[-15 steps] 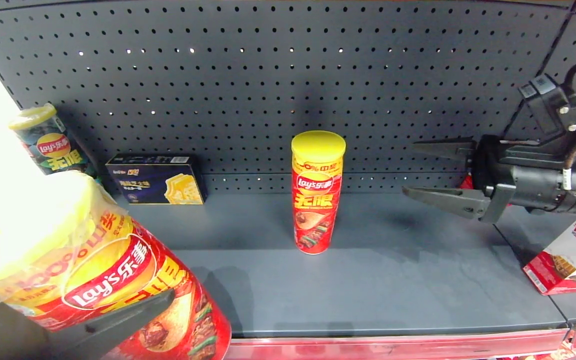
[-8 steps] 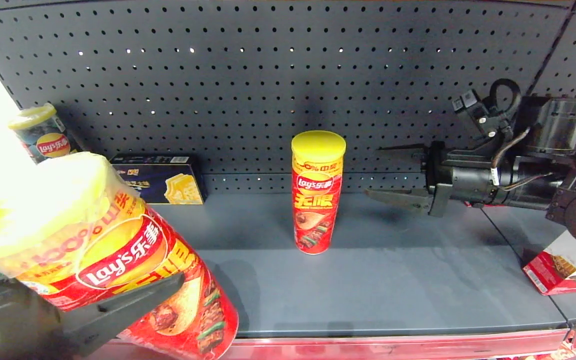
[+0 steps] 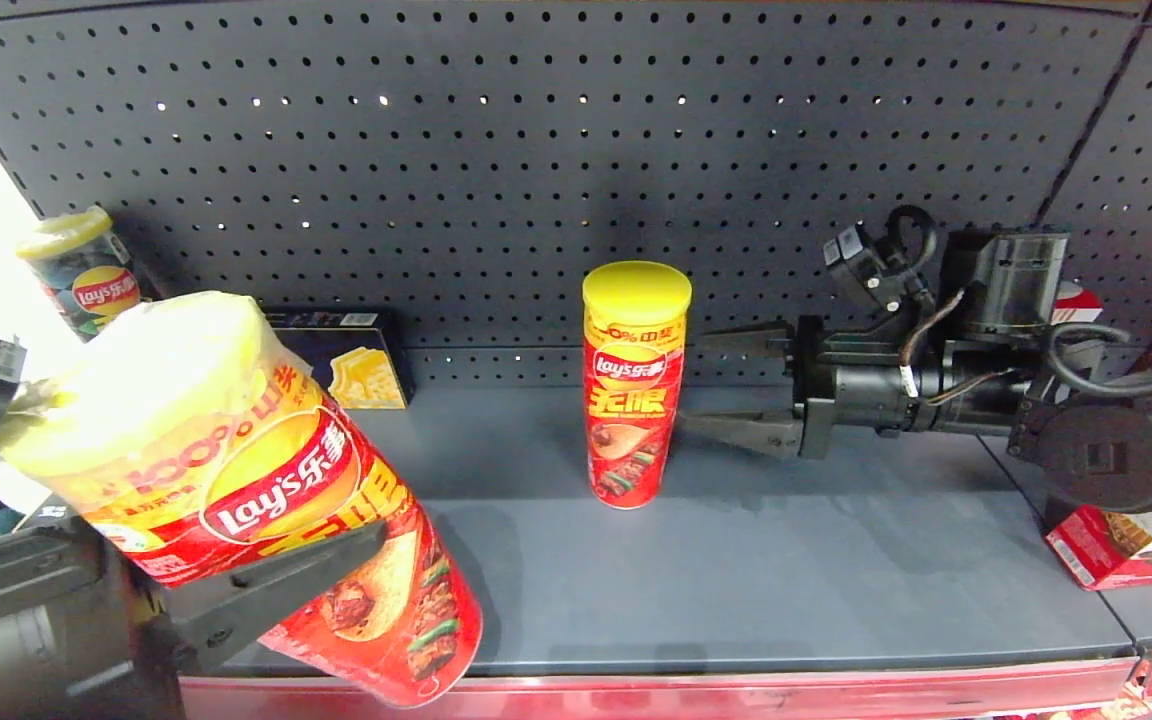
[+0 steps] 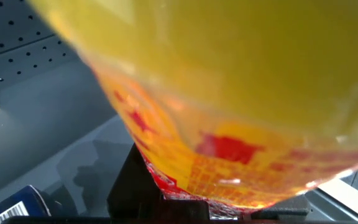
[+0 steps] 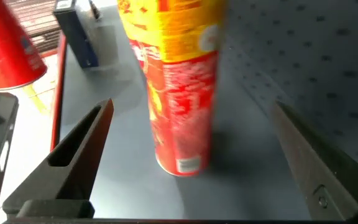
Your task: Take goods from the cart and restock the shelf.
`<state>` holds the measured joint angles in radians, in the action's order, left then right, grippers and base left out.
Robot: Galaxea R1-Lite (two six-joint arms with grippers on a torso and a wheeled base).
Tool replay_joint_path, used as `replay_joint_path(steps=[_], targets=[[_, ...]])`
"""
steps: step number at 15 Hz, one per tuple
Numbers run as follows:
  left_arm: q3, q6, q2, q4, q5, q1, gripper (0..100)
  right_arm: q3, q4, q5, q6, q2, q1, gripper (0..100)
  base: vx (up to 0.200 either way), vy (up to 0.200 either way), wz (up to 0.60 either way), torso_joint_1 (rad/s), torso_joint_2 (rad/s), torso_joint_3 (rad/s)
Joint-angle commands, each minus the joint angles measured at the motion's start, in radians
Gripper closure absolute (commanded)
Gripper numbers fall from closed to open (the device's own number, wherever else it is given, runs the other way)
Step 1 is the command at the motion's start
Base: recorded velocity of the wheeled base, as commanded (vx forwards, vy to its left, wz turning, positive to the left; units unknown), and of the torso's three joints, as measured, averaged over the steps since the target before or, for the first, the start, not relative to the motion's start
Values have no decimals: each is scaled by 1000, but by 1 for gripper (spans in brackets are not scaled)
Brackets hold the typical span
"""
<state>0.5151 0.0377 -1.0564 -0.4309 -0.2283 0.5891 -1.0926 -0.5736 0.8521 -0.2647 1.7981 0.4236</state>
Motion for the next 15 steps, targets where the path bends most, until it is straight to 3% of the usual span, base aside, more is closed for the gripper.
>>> replay_joint_path(steps=[1, 15], targets=[[0, 1, -2, 0, 0, -8, 100, -12, 0, -1, -1, 32, 29, 0, 0, 0, 0, 0, 0, 0], [-3, 4, -2, 0, 1, -17, 100, -179, -23, -2, -1, 228, 89, 0, 0, 0, 0, 0, 0, 0]])
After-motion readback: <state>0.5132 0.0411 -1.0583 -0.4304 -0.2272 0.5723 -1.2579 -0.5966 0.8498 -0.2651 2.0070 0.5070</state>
